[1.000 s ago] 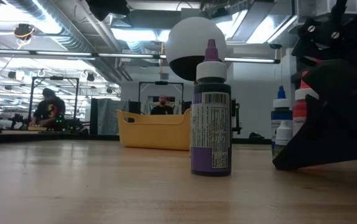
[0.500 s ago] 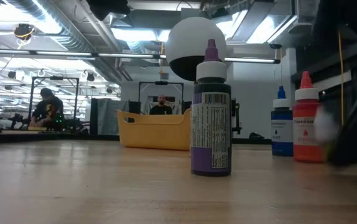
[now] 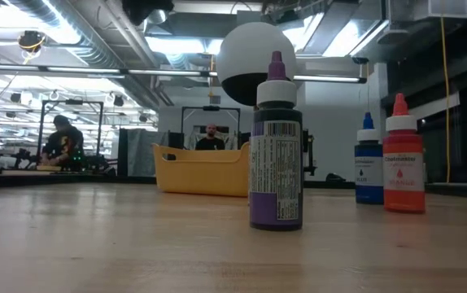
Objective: Pick & Place food coloring
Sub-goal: Put the small green food coloring bottle into the yellow bin
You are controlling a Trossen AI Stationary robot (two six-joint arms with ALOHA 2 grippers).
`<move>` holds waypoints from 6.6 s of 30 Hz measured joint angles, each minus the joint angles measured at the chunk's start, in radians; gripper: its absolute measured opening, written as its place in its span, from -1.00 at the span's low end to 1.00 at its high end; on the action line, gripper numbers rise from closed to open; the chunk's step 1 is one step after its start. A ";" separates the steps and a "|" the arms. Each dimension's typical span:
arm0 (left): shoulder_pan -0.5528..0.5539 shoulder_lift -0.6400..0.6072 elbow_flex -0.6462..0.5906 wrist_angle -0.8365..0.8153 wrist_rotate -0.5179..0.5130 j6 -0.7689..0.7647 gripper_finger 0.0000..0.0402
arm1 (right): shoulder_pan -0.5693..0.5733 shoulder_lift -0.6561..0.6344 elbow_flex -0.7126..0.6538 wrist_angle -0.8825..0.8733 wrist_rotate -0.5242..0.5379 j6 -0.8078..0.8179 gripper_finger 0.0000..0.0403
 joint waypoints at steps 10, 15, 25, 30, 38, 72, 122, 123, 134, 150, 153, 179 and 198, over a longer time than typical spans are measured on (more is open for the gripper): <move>0.019 -0.001 0.217 -0.170 0.003 0.217 -0.56 | -0.102 -0.239 0.042 0.016 -0.014 -0.216 -0.58; 0.020 -0.001 0.316 -0.304 0.023 0.297 -0.56 | -0.243 -0.357 0.042 0.108 -0.162 -0.574 -0.59; 0.106 0.104 0.578 -0.619 0.053 0.413 -0.55 | -0.586 -0.374 0.042 0.356 -0.444 -1.150 -0.59; 0.147 0.231 0.751 -0.719 0.053 0.448 -0.43 | -0.692 -0.363 0.043 0.484 -0.516 -1.335 -0.59; 0.183 0.408 0.951 -0.732 0.081 0.413 -0.04 | -0.817 -0.351 0.042 0.546 -0.650 -1.538 -0.59; 0.149 0.527 0.979 -0.624 -0.078 0.371 -0.58 | -0.893 -0.352 0.042 0.562 -0.750 -1.685 -0.59; 0.147 0.523 0.977 -0.727 -0.169 0.397 -0.17 | -0.894 -0.356 0.044 0.571 -0.746 -1.678 -0.59; 0.147 0.523 0.977 -0.726 -0.168 0.397 -0.19 | -0.894 -0.356 0.044 0.571 -0.746 -1.678 -0.59; 0.149 0.523 0.977 -0.711 -0.113 0.397 -0.64 | -0.894 -0.355 0.043 0.564 -0.747 -1.682 -0.59; 0.148 0.521 0.978 -0.698 -0.092 0.397 -0.70 | -0.894 -0.354 0.042 0.564 -0.764 -1.682 -0.58; 0.148 0.521 0.978 -0.691 -0.090 0.396 -0.70 | -0.894 -0.354 0.042 0.568 -0.769 -1.682 -0.49; 0.216 0.371 0.980 -0.937 -0.217 0.308 -0.70 | -0.807 -0.586 0.075 0.195 -0.500 -1.480 0.03; 0.222 0.278 0.316 -0.403 -0.005 0.248 -0.70 | -0.473 -1.307 -0.894 0.715 -0.160 -1.024 -0.07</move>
